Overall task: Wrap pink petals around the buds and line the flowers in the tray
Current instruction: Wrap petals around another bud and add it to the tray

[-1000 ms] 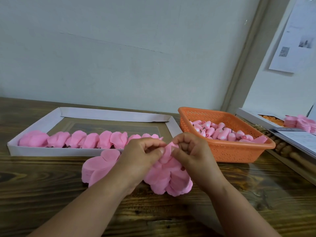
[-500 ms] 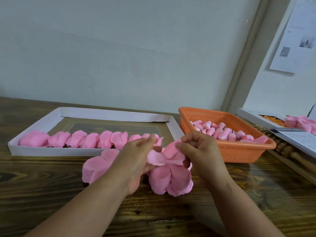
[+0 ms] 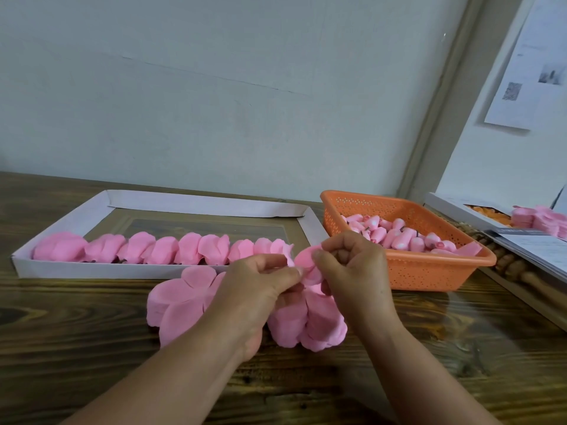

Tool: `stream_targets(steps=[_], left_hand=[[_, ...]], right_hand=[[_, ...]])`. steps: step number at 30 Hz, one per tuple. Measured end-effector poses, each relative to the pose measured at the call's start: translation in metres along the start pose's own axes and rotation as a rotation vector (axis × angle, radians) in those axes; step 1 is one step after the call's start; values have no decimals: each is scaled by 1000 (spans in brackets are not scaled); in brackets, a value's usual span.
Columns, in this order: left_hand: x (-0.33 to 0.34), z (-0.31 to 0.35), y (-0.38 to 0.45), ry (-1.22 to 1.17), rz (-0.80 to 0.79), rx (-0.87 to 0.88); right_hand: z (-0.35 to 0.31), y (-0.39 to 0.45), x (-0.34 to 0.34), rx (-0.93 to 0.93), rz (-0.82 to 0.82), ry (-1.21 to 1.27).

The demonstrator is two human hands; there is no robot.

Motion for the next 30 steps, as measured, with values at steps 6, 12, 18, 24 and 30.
stream_targets(steps=[6,12,18,24,30], left_hand=[[-8,14,0,280,88,212],[-4,20,1,540,46,382],[2,20,0,596,-52,462],[8,28,-5,704,-89,617],[9,36,-8,751,-60,710]], right_hand=[[-3,-6,8,-39,-15,-45],[-4,-11,14,-57,-30,-45],[-2,-9,12,-19,-55,-4],[0,-7,10,-4,-60,10],[1,-6,10,15,-45,12]])
Point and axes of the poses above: each hand's wrist, its own y-axis towards the middle knuckle, its own x-axis out of the palm, z = x × y, the point moved 7 cm from there along y, towards the middle knuckle, and after that the axes turned 15 degrees about x, right-handed, at the moved point
